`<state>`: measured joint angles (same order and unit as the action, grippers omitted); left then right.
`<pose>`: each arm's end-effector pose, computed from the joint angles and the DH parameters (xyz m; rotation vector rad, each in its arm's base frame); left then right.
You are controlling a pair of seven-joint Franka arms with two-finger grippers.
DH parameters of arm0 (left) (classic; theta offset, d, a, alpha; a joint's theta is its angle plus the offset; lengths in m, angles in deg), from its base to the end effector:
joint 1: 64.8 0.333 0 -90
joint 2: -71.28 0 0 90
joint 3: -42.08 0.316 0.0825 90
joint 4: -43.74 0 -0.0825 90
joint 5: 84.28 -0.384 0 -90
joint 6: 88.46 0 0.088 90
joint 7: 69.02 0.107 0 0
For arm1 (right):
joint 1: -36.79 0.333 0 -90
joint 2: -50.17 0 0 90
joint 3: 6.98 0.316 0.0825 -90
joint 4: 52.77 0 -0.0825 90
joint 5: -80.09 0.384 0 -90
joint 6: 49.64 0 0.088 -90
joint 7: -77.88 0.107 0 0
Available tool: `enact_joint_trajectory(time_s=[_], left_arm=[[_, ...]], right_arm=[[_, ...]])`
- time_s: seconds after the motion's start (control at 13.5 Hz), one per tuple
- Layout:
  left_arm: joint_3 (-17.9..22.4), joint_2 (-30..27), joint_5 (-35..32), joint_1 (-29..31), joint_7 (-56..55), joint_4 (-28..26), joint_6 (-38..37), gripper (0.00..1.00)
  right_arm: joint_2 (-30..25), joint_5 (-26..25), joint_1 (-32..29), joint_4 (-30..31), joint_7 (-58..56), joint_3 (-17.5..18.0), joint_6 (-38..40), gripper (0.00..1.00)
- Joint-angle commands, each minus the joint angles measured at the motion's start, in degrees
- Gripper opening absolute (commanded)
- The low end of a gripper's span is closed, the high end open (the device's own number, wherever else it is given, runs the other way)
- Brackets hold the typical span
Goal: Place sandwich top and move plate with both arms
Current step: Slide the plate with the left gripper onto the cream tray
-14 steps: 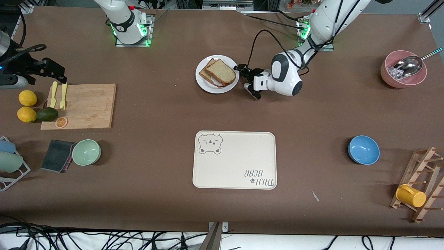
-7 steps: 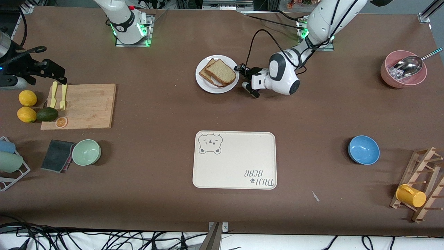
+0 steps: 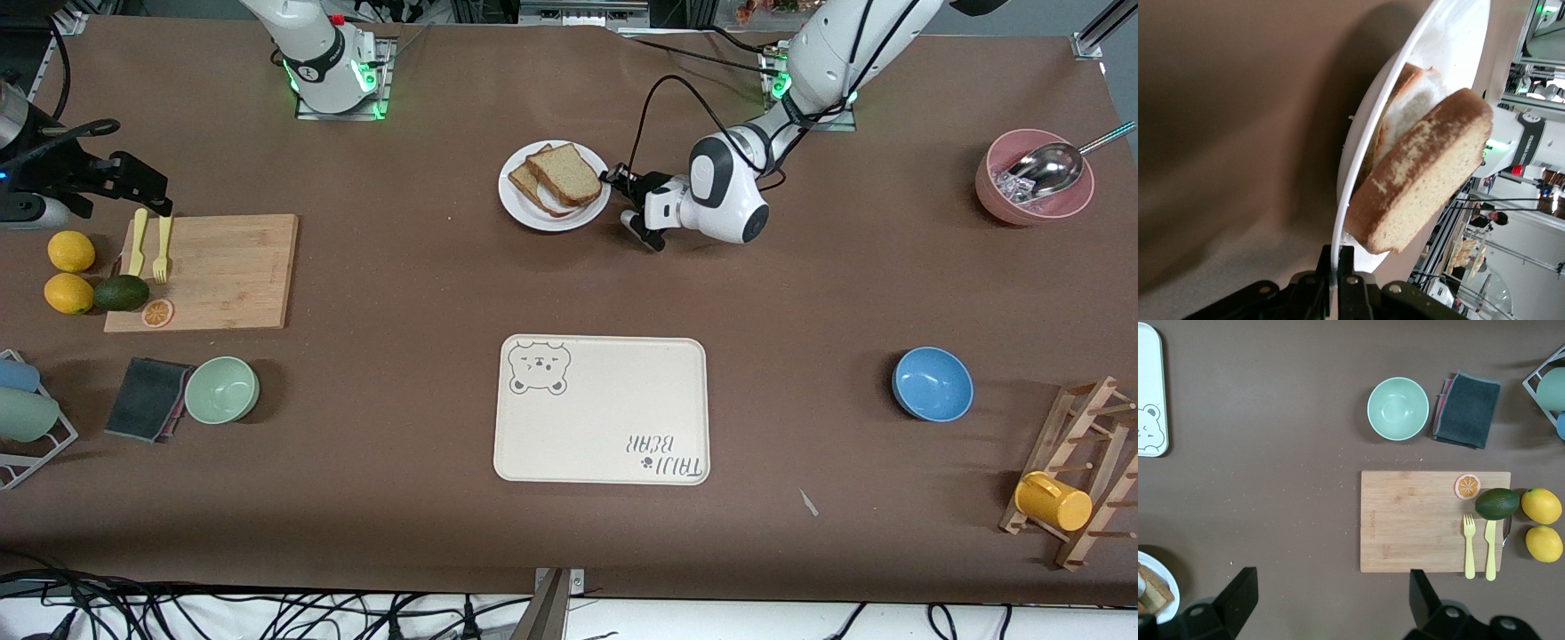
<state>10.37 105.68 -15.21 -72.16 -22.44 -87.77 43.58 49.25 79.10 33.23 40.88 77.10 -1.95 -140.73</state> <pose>0.3333 -0.3364 0.1099 2.0928 -0.3651 -0.5756 0.5497 0.0127 0.6049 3.1218 0.0622 -0.0446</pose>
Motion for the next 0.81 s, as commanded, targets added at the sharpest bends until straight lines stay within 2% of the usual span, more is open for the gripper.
enact_joint_trajectory(time_s=[0.0,0.44,0.74], left_arm=[[0.0,-0.6,4.2,1.8,0.4,0.6,-1.5,0.0],[0.0,-0.9,4.2,9.1,-2.0,4.5,-11.2,0.0],[0.4,-0.8,2.8,10.5,-9.7,13.3,-12.5,0.0]], right_arm=[[0.6,-0.5,0.3,-1.3,0.7,-0.1,0.3,1.0],[0.6,-0.2,0.3,-1.2,0.7,-0.1,0.2,1.0],[0.6,-0.1,0.2,-1.2,0.7,-0.1,0.2,1.0]])
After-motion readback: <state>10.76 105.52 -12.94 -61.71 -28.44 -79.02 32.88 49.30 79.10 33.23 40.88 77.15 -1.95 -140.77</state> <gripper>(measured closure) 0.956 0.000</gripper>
